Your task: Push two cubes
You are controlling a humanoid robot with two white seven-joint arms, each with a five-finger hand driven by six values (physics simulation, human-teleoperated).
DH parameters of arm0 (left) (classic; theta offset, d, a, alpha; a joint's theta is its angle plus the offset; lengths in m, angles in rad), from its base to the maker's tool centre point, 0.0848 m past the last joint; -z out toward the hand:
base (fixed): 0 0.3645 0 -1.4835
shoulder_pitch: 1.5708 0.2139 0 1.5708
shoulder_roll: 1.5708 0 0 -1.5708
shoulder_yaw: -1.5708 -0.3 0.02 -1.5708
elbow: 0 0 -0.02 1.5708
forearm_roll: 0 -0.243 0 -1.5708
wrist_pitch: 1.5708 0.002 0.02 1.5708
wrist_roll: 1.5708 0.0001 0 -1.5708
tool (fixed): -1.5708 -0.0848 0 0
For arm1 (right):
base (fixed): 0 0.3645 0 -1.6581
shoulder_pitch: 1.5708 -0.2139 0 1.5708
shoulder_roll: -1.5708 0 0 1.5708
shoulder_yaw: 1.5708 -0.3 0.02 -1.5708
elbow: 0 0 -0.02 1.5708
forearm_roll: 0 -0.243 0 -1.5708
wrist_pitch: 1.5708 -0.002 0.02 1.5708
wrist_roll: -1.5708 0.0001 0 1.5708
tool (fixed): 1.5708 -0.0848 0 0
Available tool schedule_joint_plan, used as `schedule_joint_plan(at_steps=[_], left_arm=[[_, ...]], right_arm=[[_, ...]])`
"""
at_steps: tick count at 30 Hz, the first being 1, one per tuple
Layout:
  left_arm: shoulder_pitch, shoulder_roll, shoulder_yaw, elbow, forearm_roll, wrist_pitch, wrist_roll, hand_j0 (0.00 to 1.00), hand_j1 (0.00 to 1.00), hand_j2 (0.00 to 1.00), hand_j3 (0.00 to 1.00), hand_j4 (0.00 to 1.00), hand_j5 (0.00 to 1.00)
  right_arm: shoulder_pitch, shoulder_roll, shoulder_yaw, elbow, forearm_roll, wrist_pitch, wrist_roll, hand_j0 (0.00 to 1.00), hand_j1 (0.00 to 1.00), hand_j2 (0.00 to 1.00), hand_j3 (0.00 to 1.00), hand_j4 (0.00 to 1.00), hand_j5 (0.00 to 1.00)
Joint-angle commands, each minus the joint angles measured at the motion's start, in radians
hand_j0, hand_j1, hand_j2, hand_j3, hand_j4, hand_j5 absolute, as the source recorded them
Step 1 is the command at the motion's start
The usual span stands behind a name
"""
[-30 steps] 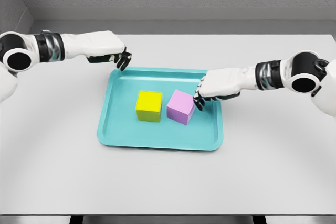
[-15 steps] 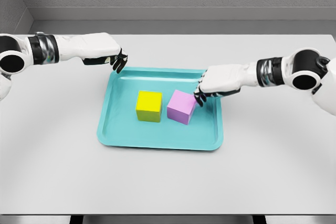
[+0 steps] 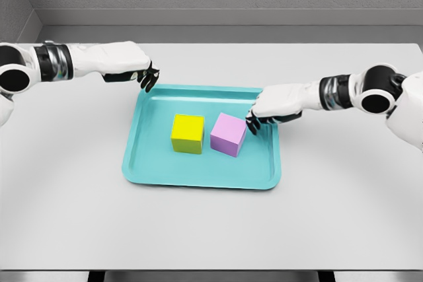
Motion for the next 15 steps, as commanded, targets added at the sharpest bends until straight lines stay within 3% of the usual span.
schedule_joint_plan(at_steps=[1, 10, 15], left_arm=[[0.002, 0.001, 0.001, 0.000, 0.005, 0.003, 0.000, 0.20, 0.20, 0.20, 0.20, 0.20, 0.20], [0.002, 0.003, 0.001, 0.000, 0.005, 0.003, 0.000, 0.20, 0.20, 0.20, 0.20, 0.20, 0.20], [0.002, 0.003, 0.001, 0.000, 0.005, 0.003, 0.000, 0.20, 0.20, 0.20, 0.20, 0.20, 0.20]], right_arm=[[0.000, 0.016, 0.000, 0.005, -0.004, 0.002, 0.000, 0.45, 0.45, 0.45, 0.45, 0.45, 0.45], [-0.025, 0.092, 0.000, 0.048, 0.010, 0.002, 0.000, 0.45, 0.45, 0.45, 0.45, 0.45, 0.45], [-0.025, 0.092, 0.000, 0.048, 0.010, 0.002, 0.000, 0.45, 0.45, 0.45, 0.45, 0.45, 0.45]])
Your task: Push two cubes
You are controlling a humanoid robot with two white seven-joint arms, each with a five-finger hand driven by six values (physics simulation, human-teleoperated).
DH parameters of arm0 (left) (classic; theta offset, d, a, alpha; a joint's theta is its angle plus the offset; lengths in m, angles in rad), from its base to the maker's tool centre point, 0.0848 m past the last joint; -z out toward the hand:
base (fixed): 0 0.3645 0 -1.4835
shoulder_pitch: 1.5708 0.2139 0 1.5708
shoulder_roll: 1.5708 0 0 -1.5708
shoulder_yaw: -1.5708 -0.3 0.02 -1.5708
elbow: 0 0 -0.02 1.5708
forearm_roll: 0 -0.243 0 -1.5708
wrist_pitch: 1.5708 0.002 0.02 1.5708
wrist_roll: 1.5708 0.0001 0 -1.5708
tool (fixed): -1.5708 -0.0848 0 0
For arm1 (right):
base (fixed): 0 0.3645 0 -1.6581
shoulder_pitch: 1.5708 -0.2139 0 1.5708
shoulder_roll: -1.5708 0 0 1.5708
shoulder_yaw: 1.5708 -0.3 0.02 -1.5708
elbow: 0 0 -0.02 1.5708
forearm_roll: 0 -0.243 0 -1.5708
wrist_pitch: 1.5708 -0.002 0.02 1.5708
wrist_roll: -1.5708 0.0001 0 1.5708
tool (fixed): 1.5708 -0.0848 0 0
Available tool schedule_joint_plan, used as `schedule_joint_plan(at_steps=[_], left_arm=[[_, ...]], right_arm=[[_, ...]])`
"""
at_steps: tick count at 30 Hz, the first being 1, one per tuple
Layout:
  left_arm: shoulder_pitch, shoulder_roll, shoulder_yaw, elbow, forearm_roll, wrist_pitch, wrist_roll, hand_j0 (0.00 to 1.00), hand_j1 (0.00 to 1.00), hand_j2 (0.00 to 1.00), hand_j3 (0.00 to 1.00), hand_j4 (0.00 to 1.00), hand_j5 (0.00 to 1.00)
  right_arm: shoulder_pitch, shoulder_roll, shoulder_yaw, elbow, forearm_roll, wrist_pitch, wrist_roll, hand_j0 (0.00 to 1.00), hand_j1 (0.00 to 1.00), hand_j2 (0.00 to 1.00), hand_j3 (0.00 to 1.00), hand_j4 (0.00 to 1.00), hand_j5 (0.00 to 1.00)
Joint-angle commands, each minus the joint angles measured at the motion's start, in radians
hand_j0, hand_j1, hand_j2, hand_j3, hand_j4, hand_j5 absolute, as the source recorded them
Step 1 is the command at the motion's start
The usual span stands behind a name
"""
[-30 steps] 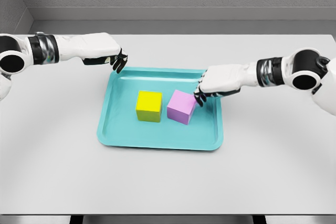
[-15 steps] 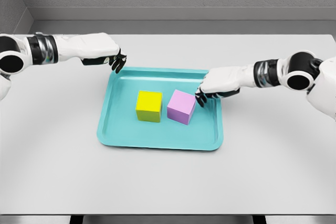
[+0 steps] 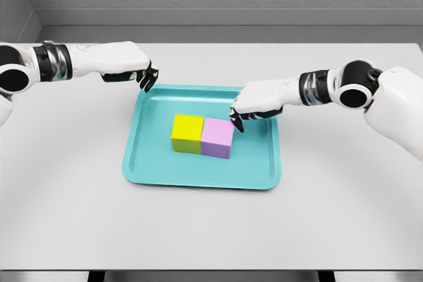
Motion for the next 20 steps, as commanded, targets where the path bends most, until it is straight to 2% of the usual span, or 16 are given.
schedule_joint_plan(at_steps=[1, 4, 5, 6, 7, 8, 9, 10, 11, 12, 14, 16, 20], left_arm=[[0.000, 0.001, 0.001, -0.001, 0.006, 0.003, 0.000, 0.20, 0.20, 0.20, 0.20, 0.20, 0.20], [0.000, 0.001, 0.001, 0.001, 0.009, 0.003, 0.000, 0.20, 0.20, 0.20, 0.20, 0.20, 0.20], [-0.002, 0.001, 0.004, 0.016, 0.038, 0.003, 0.000, 0.20, 0.20, 0.20, 0.20, 0.20, 0.20], [-0.011, 0.004, 0.015, 0.094, 0.128, 0.003, 0.000, 0.24, 0.24, 0.24, 0.24, 0.24, 0.24], [-0.008, 0.031, 0.070, 0.211, 0.243, 0.003, 0.000, 0.64, 0.64, 0.64, 0.64, 0.64, 0.64], [-0.006, 0.033, 0.127, 0.335, 0.285, 0.003, 0.000, 1.00, 1.00, 1.00, 1.00, 1.00, 1.00], [-0.006, 0.030, 0.165, 0.452, 0.338, 0.003, 0.000, 1.00, 1.00, 1.00, 1.00, 1.00, 1.00], [-0.009, 0.034, 0.173, 0.498, 0.360, 0.003, 0.000, 1.00, 1.00, 1.00, 1.00, 1.00, 1.00], [-0.006, 0.039, 0.179, 0.501, 0.362, 0.003, 0.000, 1.00, 1.00, 1.00, 1.00, 1.00, 1.00], [-0.005, 0.034, 0.177, 0.504, 0.362, 0.003, 0.000, 1.00, 1.00, 1.00, 1.00, 1.00, 1.00], [-0.005, 0.033, 0.177, 0.504, 0.362, 0.003, 0.000, 1.00, 1.00, 1.00, 1.00, 1.00, 1.00], [-0.003, 0.030, 0.177, 0.502, 0.362, 0.003, 0.000, 1.00, 1.00, 1.00, 1.00, 1.00, 1.00], [-0.003, 0.030, 0.177, 0.504, 0.362, 0.003, 0.000, 1.00, 1.00, 1.00, 1.00, 1.00, 1.00]], right_arm=[[0.000, -0.004, -0.005, 0.003, -0.003, 0.000, 0.000, 0.45, 0.45, 0.45, 0.45, 0.45, 0.45], [-0.014, -0.013, -0.050, 0.029, -0.004, 0.000, 0.000, 0.46, 0.46, 0.46, 0.46, 0.46, 0.46], [-0.012, -0.051, -0.086, 0.035, -0.004, 0.000, 0.000, 0.47, 0.47, 0.47, 0.47, 0.47, 0.47], [-0.012, -0.076, -0.122, 0.035, -0.007, 0.000, 0.000, 0.49, 0.49, 0.49, 0.49, 0.49, 0.49], [-0.008, -0.132, -0.201, 0.032, -0.015, 0.000, 0.000, 0.59, 0.59, 0.59, 0.59, 0.59, 0.59], [0.000, -0.174, -0.258, 0.033, -0.019, 0.000, 0.000, 0.82, 0.82, 0.82, 0.82, 0.82, 0.82], [0.006, -0.224, -0.326, 0.033, -0.022, 0.000, 0.000, 1.00, 1.00, 1.00, 1.00, 1.00, 1.00], [0.029, -0.255, -0.364, 0.053, -0.081, 0.000, 0.000, 1.00, 1.00, 1.00, 1.00, 1.00, 1.00], [0.038, -0.271, -0.361, 0.085, -0.168, 0.000, 0.000, 1.00, 1.00, 1.00, 1.00, 1.00, 1.00], [0.057, -0.278, -0.361, 0.101, -0.185, 0.000, 0.000, 1.00, 1.00, 1.00, 1.00, 1.00, 1.00], [0.092, -0.277, -0.338, 0.105, -0.185, 0.000, 0.000, 1.00, 1.00, 1.00, 1.00, 1.00, 1.00], [0.091, -0.275, -0.258, 0.104, -0.185, 0.000, 0.000, 1.00, 1.00, 1.00, 1.00, 1.00, 1.00], [0.081, -0.275, -0.252, 0.104, -0.185, 0.000, 0.000, 1.00, 1.00, 1.00, 1.00, 1.00, 1.00]])
